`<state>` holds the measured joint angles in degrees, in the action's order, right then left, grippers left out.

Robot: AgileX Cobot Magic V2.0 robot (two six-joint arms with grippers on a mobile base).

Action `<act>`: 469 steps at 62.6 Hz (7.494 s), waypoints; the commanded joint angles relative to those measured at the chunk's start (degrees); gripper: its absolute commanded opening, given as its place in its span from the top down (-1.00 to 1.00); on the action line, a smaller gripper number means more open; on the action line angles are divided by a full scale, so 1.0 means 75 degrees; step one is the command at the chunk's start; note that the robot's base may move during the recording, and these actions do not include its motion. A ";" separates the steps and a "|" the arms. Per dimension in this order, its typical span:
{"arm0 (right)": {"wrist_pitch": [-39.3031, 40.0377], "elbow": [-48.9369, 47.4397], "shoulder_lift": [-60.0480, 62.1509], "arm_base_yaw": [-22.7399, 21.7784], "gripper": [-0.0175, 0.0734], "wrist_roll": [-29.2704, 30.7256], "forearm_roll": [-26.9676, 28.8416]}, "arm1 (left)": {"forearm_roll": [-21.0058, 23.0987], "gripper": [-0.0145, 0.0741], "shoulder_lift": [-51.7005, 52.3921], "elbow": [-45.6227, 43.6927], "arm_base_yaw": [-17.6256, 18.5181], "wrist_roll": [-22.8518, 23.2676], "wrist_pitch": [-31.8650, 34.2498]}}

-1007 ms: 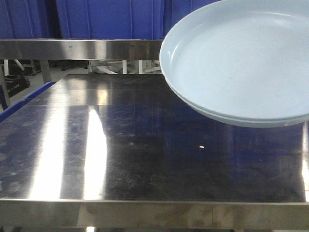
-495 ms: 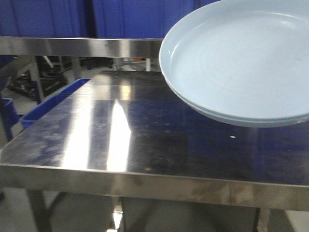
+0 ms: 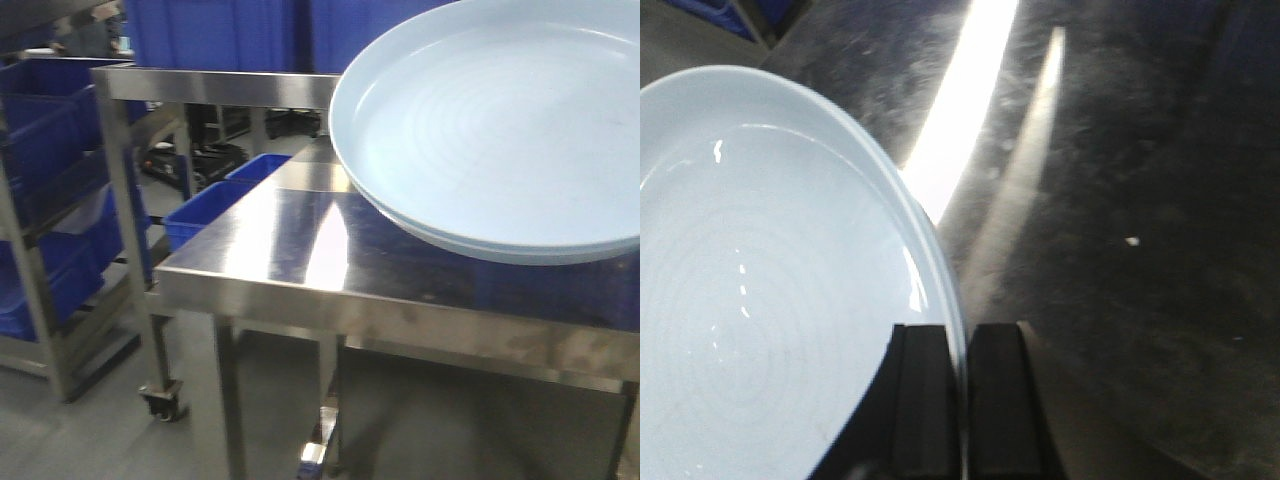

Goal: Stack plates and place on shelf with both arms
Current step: 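Drive the base away from the table holding the plate stack, then drive the base across the floor toward the blue crate shelves, then drive up to the shelf rack, holding plates above the shelf rail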

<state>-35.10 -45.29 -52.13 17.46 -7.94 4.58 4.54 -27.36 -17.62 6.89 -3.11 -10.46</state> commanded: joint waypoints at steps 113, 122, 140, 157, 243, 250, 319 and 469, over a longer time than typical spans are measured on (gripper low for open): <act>0.0669 -0.0209 0.0121 -0.0018 0.51 0.0048 0.0075 | 0.0027 0.48 -0.0009 -0.0244 -0.0012 -0.0013 0.0620; 0.0669 -0.0209 0.0121 -0.0018 0.51 0.0048 0.0075 | 0.0027 0.48 -0.0009 -0.0244 -0.0012 -0.0013 0.0620; 0.0669 -0.0209 0.0121 -0.0018 0.51 0.0048 0.0075 | 0.0027 0.48 -0.0009 -0.0244 -0.0012 -0.0013 0.0620; 0.0669 -0.0209 0.0121 -0.0018 0.51 0.0048 0.0075 | 0.0027 0.48 -0.0009 -0.0244 -0.0012 -0.0013 0.0620; 0.0669 -0.0209 0.0121 -0.0018 0.51 0.0048 0.0075 | 0.0027 0.48 -0.0009 -0.0244 -0.0012 -0.0013 0.0620; 0.0669 -0.0209 0.0121 -0.0018 0.51 0.0048 0.0075 | 0.0027 0.48 -0.0009 -0.0244 -0.0012 -0.0013 0.0620; 0.0669 -0.0209 0.0121 -0.0018 0.51 0.0048 0.0075 | 0.0027 0.48 -0.0009 -0.0244 -0.0012 -0.0013 0.0620; 0.0669 -0.0209 0.0121 -0.0018 0.51 0.0048 0.0075 | 0.0027 0.48 -0.0009 -0.0244 -0.0012 -0.0013 0.0620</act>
<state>-34.97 -45.29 -52.13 17.46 -7.94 4.72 4.54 -27.36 -17.62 6.89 -3.11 -10.46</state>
